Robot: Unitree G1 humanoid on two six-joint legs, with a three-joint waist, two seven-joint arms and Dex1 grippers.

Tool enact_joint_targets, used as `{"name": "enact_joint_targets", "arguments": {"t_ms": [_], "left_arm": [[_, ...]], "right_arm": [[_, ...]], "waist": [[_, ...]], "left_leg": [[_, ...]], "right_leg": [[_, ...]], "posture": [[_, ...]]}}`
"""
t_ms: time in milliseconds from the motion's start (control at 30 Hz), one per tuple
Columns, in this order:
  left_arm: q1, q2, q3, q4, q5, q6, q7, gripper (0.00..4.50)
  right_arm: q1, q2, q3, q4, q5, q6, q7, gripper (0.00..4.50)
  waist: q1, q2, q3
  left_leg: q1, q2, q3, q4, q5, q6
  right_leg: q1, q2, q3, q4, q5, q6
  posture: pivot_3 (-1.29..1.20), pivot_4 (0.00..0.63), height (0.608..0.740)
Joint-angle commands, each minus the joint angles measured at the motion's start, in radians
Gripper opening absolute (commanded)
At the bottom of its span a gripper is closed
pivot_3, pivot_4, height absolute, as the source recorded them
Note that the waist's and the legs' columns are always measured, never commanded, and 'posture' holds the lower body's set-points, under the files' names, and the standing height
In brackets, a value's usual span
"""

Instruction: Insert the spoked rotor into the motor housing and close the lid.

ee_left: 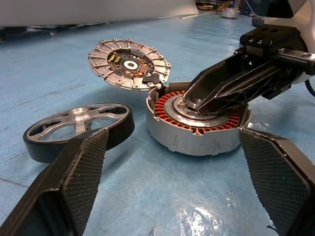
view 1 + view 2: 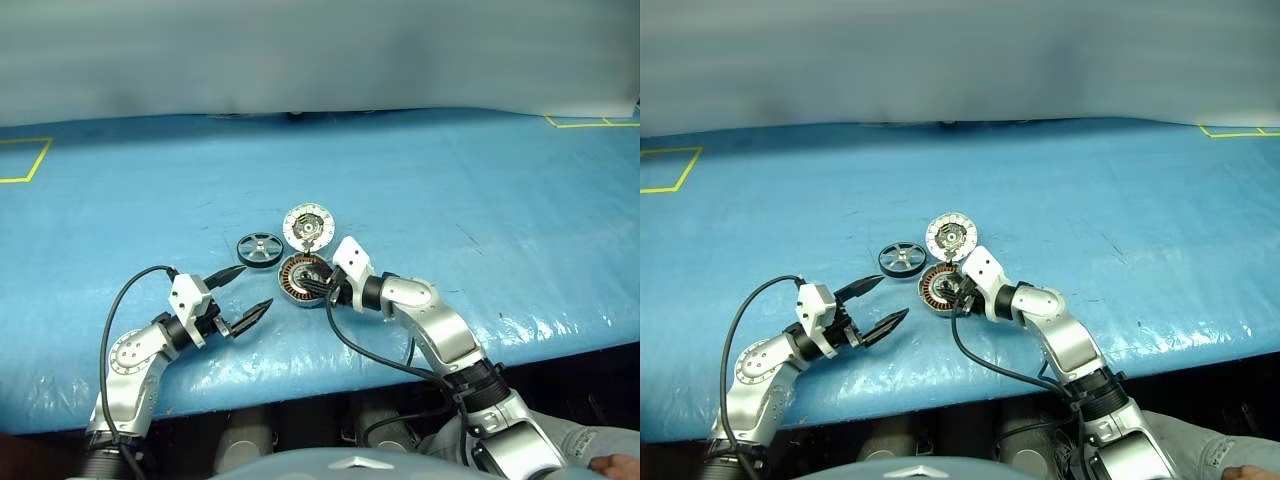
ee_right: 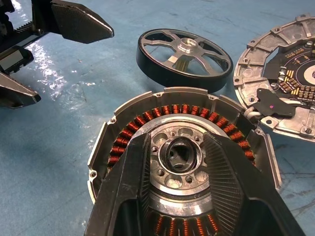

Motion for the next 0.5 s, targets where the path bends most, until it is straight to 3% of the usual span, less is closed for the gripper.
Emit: {"name": "enact_joint_targets", "arguments": {"t_ms": [33, 267, 367, 467, 500], "left_arm": [[-0.009, -0.002, 0.002, 0.001, 0.0, -0.018, 0.001, 4.5], [-0.009, -0.003, 0.001, 0.003, 0.002, -0.018, 0.004, 4.5], [-0.008, -0.003, 0.0, 0.004, 0.003, -0.018, 0.005, 4.5], [-0.007, -0.003, -0.002, 0.004, 0.004, -0.017, 0.005, 4.5], [-0.007, -0.003, -0.002, 0.005, 0.004, -0.017, 0.005, 4.5]], "right_arm": [[0.005, 0.01, -0.012, -0.042, 0.025, -0.009, 0.015, 1.56], [-0.001, 0.038, -0.034, -0.034, 0.057, 0.005, 0.008, 1.56], [-0.006, 0.046, -0.037, -0.023, 0.058, 0.006, 0.003, 0.94], [-0.009, 0.053, -0.037, -0.013, 0.055, 0.008, -0.002, 0.02], [-0.01, 0.053, -0.035, -0.007, 0.052, 0.009, -0.005, 0.02]], "waist": [[0.0, 0.0, 0.0], [0.0, 0.0, 0.0], [0.0, 0.0, 0.0], [0.0, 0.0, 0.0], [0.0, 0.0, 0.0]], "left_leg": [[0.0, 0.0, 0.0, 0.0, 0.0, 0.0], [0.0, 0.0, 0.0, 0.0, 0.0, 0.0], [0.0, 0.0, 0.0, 0.0, 0.0, 0.0], [0.0, 0.0, 0.0, 0.0, 0.0, 0.0], [0.0, 0.0, 0.0, 0.0, 0.0, 0.0]], "right_leg": [[0.0, 0.0, 0.0, 0.0, 0.0, 0.0], [0.0, 0.0, 0.0, 0.0, 0.0, 0.0], [0.0, 0.0, 0.0, 0.0, 0.0, 0.0], [0.0, 0.0, 0.0, 0.0, 0.0, 0.0], [0.0, 0.0, 0.0, 0.0, 0.0, 0.0]], "posture": [[0.0, 0.15, 0.74], [0.0, 0.15, 0.74], [0.0, 0.15, 0.74], [0.0, 0.15, 0.74], [0.0, 0.15, 0.74]]}}
